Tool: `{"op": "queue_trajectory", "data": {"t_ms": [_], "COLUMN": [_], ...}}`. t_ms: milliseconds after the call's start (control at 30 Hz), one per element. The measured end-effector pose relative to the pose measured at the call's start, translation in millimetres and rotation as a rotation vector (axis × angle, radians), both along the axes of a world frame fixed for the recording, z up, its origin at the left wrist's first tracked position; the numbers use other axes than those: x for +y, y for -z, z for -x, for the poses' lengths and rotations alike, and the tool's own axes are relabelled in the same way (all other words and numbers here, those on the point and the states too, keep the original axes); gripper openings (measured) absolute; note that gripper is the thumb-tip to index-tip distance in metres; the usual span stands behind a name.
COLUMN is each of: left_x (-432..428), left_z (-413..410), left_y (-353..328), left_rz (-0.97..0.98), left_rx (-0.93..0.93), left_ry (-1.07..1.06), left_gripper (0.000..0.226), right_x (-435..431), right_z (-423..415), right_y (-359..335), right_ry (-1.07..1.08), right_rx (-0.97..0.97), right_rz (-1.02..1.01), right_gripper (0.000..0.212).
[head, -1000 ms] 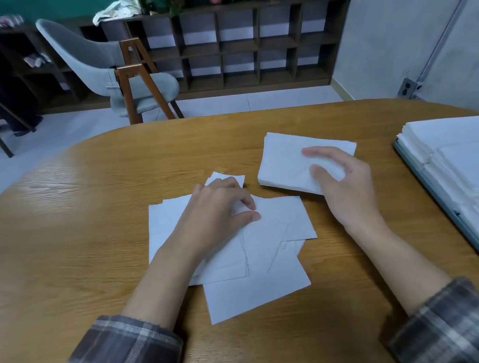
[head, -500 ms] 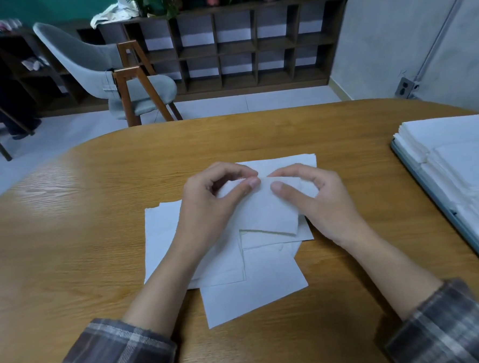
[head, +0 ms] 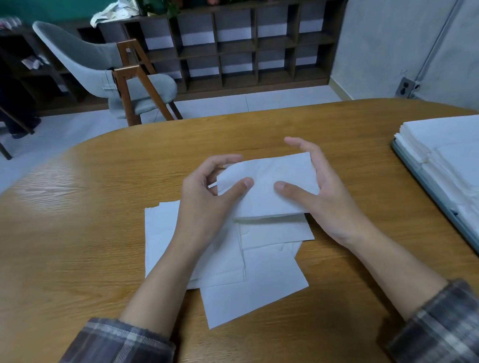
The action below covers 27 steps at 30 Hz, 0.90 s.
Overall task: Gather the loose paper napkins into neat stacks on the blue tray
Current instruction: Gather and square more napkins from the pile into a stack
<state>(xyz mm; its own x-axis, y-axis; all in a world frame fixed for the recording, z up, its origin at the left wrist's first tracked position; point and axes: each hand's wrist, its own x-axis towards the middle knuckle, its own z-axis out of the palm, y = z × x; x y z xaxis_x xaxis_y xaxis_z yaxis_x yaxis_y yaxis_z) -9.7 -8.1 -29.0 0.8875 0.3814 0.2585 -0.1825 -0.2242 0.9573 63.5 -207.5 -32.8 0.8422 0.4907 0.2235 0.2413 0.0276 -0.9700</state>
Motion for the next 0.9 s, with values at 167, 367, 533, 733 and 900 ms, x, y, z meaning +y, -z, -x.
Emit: {"op": "queue_trajectory", "data": {"t_ms": [167,367,533,733,900], "left_x": [-3.5,-0.8,0.8,-1.2,1.9], "left_z": [0.6,-0.2,4.3,0.5,-0.8], "left_y": [-0.7,2.2,-5.7,2.8,16.5], "left_rz": [-0.051,-0.134,-0.007,-0.070,-0.532], "left_rx": [-0.007,0.073,0.096,0.025,0.227], "left_ry": [-0.019,-0.050,0.099,0.005,0.170], "left_gripper": [0.030,0.058,0.061,0.070,0.076], "right_x": [1.7,-2.4,-6.9,-8.7,-13.4], "right_z": [-1.4,-6.5,-11.1,-12.5,-24.6], "right_y": [3.1,1.6,2.1,2.9,8.1], "right_ry": [0.006,0.035,-0.009,-0.003,0.308], "right_rx": [-0.060,-0.118,-0.016,-0.093,-0.146], "right_rz": [0.039,-0.032,-0.121,0.052,0.171], "right_gripper": [0.072,0.077,0.069,0.028,0.036]}}
